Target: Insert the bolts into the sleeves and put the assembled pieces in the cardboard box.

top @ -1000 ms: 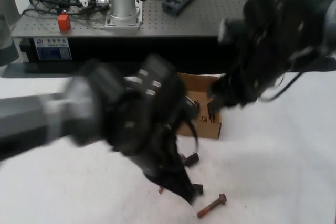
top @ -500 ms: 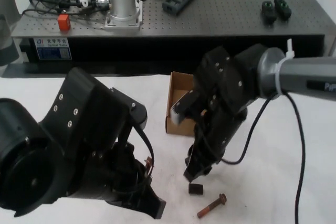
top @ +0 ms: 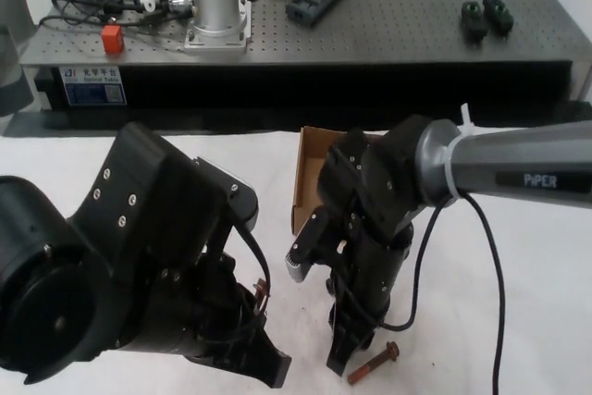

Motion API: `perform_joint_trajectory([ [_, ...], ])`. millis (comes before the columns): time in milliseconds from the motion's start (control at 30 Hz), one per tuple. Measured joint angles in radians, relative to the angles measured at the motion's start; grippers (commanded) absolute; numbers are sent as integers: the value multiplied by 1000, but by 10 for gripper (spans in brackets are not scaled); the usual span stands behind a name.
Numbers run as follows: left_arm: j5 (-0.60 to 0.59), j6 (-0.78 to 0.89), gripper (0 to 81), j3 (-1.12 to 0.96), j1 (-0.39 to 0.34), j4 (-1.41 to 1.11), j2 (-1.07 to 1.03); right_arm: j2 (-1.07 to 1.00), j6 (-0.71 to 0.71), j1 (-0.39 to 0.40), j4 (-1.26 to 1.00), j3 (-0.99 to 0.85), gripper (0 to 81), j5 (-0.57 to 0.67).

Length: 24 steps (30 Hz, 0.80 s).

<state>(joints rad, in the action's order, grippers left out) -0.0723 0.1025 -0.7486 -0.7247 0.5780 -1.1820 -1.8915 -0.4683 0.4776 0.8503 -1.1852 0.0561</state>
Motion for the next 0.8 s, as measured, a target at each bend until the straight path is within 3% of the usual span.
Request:
perform_joint_trajectory([
  [167, 0, 0, 6, 0, 0, 0, 0, -12, 0, 0, -3, 0, 16, -3],
  [433, -13, 4, 6, 0, 0, -5, 6, 16, 74, -14, -40, 2, 34, 0],
  [600, -126, 41, 6, 23, 0, -127, 28, 217, 129, -95, -76, 93, 34, 107],
  [800, -373, 216, 6, 116, 0, -541, 42, 618, 229, -222, -196, 370, 34, 253],
])
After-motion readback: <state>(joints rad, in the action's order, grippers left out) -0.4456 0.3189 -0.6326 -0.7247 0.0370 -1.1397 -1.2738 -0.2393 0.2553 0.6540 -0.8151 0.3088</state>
